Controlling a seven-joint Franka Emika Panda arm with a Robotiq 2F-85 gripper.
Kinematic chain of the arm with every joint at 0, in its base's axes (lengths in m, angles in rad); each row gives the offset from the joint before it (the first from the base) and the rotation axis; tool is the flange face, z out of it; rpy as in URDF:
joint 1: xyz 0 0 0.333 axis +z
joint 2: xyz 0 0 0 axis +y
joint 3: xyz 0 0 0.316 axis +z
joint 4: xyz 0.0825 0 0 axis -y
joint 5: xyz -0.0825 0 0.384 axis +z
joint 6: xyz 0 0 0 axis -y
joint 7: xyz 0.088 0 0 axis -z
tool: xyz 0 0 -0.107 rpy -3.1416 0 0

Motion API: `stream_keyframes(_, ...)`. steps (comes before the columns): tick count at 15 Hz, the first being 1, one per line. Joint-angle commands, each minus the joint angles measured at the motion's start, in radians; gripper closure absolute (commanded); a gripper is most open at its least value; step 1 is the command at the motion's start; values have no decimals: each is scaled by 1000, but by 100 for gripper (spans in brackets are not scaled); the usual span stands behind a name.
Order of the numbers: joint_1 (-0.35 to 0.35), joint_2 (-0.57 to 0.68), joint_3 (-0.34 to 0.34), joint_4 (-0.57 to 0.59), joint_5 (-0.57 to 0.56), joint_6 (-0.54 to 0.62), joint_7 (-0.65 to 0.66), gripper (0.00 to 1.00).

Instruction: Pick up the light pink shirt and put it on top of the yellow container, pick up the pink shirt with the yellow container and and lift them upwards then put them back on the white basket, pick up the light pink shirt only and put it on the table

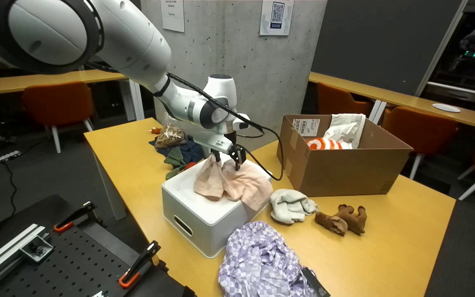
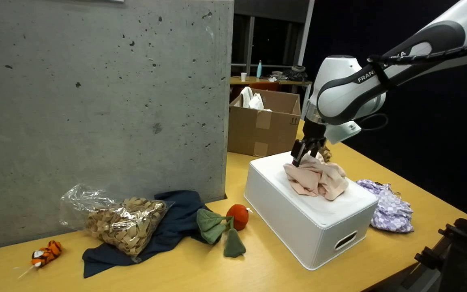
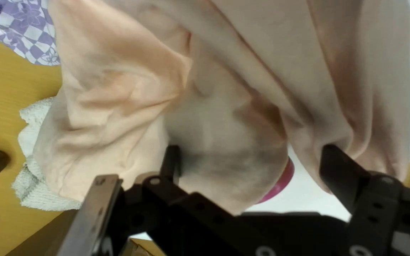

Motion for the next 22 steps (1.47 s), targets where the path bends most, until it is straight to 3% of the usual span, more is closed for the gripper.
stream_keyframes(1,19,60,-23,73,-25,-1,44,0)
stream_keyframes(7,24,121,-26,128,-24,-7,60,0)
stream_keyframes(9,24,138,-27,144,-24,-11,60,26)
stream_keyframes(15,28,134,-28,146,-23,-7,67,71)
stream_keyframes(22,33,90,-30,95,-25,1,72,75)
